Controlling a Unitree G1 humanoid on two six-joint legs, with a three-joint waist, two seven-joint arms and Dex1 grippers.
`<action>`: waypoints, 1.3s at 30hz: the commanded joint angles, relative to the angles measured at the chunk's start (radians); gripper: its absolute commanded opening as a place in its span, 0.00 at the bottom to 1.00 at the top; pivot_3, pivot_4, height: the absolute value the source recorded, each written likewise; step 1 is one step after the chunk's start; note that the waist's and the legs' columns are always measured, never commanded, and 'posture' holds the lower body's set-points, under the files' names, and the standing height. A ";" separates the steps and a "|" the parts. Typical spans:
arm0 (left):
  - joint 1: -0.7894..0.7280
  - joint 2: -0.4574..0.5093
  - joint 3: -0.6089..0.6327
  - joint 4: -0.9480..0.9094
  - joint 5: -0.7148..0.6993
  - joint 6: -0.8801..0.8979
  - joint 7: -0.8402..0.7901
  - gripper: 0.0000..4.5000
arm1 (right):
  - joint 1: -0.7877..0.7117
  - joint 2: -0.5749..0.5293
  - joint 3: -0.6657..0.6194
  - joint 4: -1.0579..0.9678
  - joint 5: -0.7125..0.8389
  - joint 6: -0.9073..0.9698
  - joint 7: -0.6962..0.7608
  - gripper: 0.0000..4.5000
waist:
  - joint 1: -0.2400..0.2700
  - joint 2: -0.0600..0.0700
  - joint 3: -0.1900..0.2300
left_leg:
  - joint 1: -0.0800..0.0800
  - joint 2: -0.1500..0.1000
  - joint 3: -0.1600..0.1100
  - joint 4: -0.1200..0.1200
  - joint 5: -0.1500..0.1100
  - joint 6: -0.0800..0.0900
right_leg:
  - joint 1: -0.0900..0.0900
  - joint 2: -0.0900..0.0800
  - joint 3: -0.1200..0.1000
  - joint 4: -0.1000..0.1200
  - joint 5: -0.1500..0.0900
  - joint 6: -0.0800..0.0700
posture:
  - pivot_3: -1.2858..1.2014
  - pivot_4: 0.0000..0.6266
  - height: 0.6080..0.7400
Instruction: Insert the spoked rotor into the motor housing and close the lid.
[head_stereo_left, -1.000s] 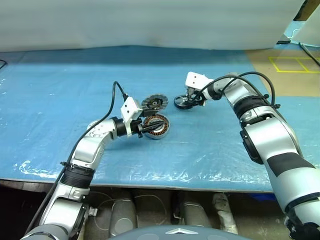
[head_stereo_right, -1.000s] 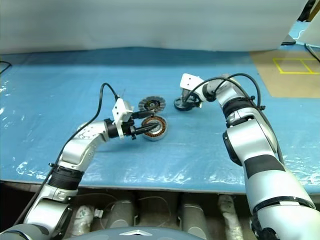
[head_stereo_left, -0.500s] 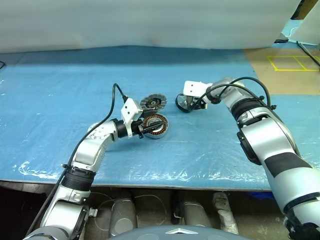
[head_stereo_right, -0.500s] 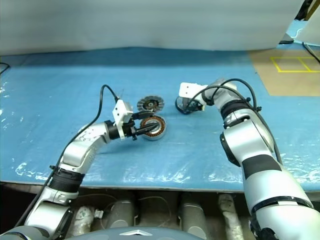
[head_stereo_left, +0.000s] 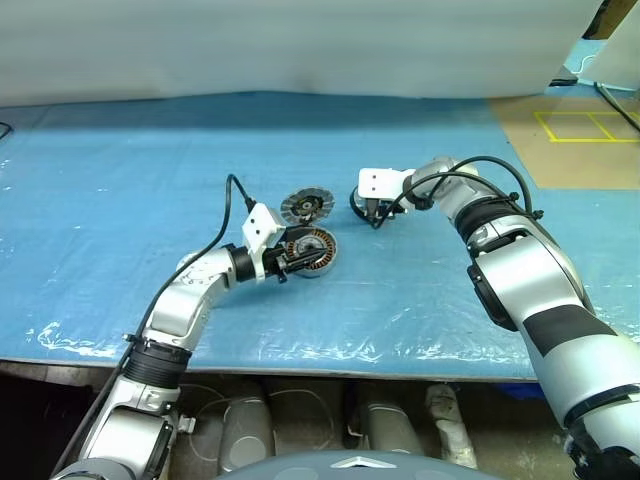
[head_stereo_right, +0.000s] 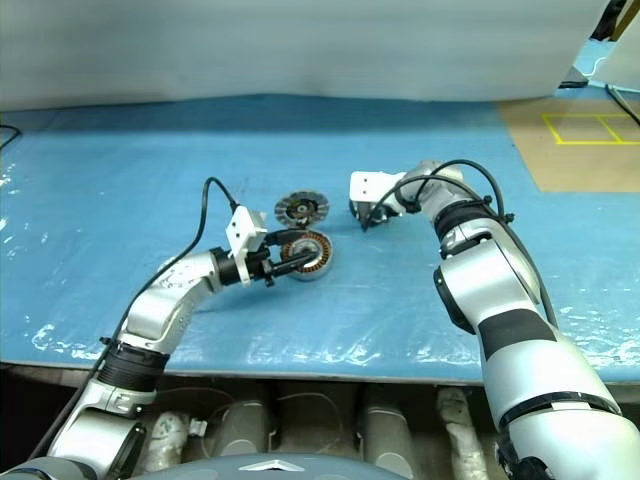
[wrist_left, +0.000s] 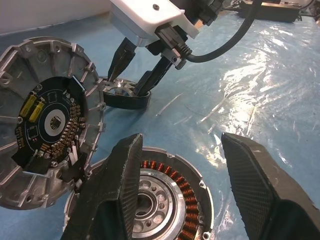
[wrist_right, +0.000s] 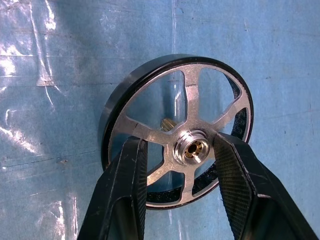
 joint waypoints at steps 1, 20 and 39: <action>0.003 0.001 0.004 -0.036 -0.008 -0.016 -0.003 0.59 | -0.001 -0.012 -0.014 -0.012 0.008 0.000 0.011 0.35 | 0.000 0.000 0.000 | 0.000 0.000 0.000 0.000 0.000 0.000 | 0.000 0.000 0.000 0.000 0.000 0.000 | 0.52 0.24 1.00; 0.184 0.018 0.149 0.083 -0.081 -0.298 -0.117 0.59 | 0.613 -0.131 -0.297 -1.085 0.518 0.438 0.399 0.35 | 0.006 -0.002 0.001 | 0.004 0.002 -0.001 -0.001 0.001 0.001 | 0.005 0.003 0.000 -0.003 0.000 0.000 | 0.52 0.24 1.00; 0.218 0.051 0.170 0.101 -0.086 -0.350 -0.136 0.59 | 0.575 -0.085 -0.190 -1.331 0.602 0.655 0.241 0.35 | 0.005 -0.002 0.001 | 0.009 0.003 0.000 -0.010 0.000 0.000 | 0.009 0.006 0.003 -0.013 0.001 0.003 | 0.52 0.24 1.00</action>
